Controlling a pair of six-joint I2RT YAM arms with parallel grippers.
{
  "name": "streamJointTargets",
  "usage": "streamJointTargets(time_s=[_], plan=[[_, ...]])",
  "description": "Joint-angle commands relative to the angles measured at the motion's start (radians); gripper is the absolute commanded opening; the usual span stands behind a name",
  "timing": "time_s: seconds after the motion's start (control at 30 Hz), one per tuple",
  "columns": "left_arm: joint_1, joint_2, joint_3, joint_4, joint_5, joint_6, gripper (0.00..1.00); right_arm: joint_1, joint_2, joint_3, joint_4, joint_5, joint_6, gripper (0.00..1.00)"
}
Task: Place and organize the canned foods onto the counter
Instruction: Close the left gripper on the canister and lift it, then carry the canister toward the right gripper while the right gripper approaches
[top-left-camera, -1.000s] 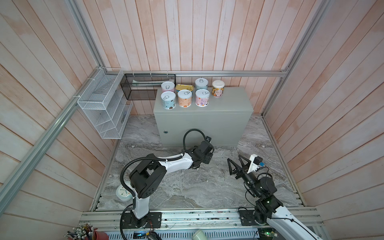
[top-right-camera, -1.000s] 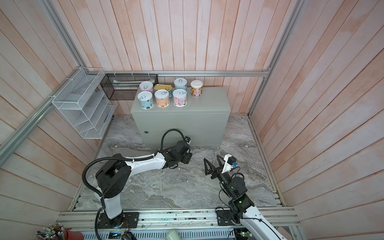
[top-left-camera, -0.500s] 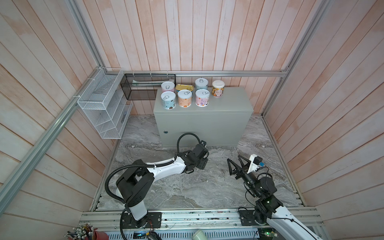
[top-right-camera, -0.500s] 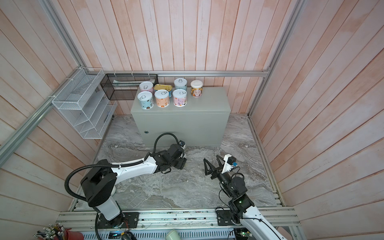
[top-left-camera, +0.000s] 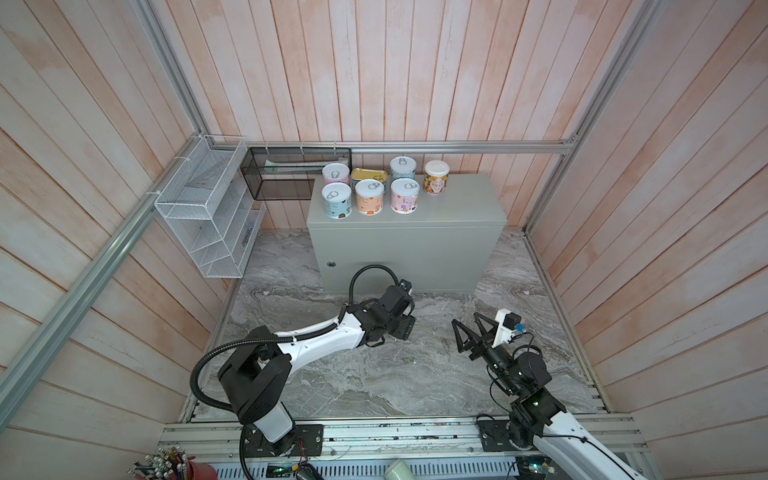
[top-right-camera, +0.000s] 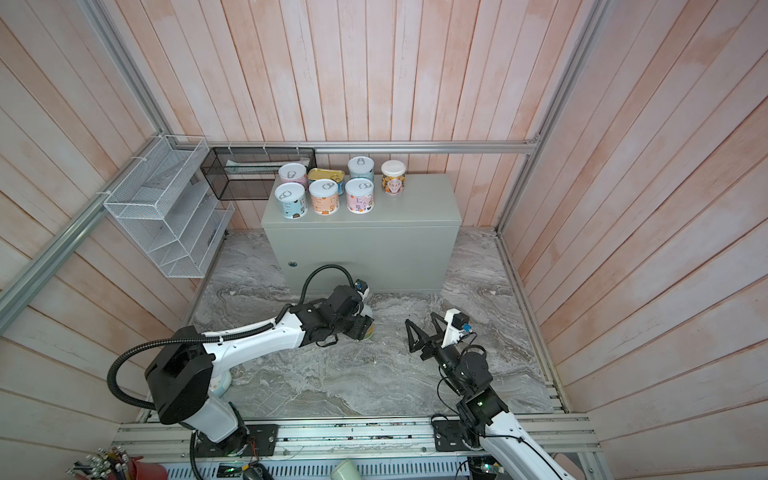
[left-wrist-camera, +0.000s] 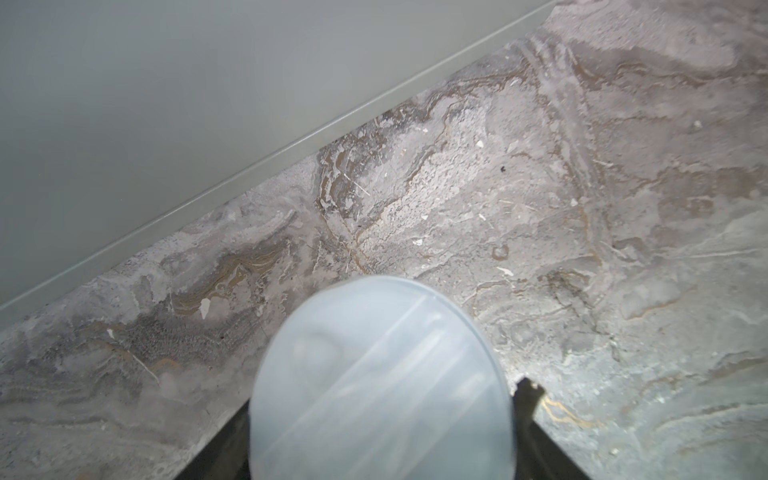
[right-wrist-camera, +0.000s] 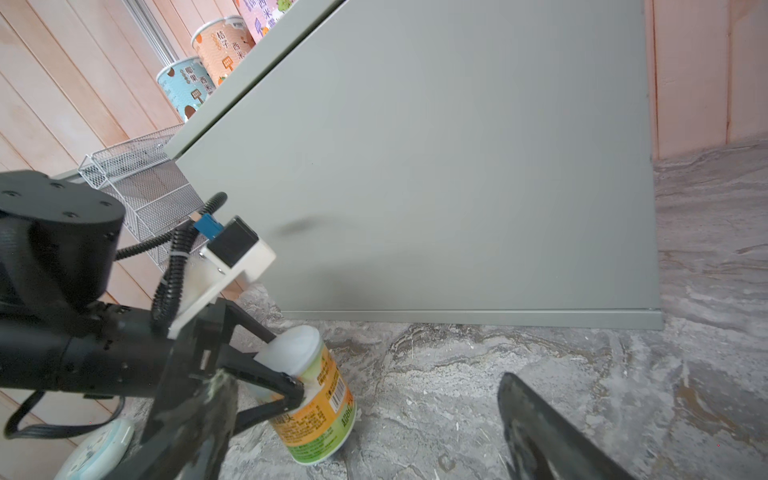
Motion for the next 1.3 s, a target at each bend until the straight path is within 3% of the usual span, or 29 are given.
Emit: streamJointTargets(time_s=[0.0,0.13,0.27,0.47,0.63,1.27], plan=[[0.027,-0.06,0.04,0.04,0.045,-0.02,0.65,0.018,0.042,-0.041,-0.019,-0.023,-0.037,0.97],[0.064,-0.093,0.045,0.029,0.112,-0.027,0.65,0.097,0.133,-0.002,-0.004,0.028,-0.079,0.96],[0.073,-0.123,0.058,-0.012,0.105,-0.02,0.63,0.188,0.234,0.028,0.04,0.105,-0.105,0.95],[0.075,-0.163,0.063,-0.056,0.137,-0.028,0.63,0.247,0.381,0.041,0.19,0.102,-0.103,0.95],[0.075,-0.176,0.075,-0.096,0.162,-0.037,0.63,0.318,0.47,0.092,0.182,0.174,-0.143,0.95],[0.039,-0.127,0.117,-0.168,0.284,-0.016,0.63,0.378,0.626,0.136,0.307,0.168,-0.174,0.94]])
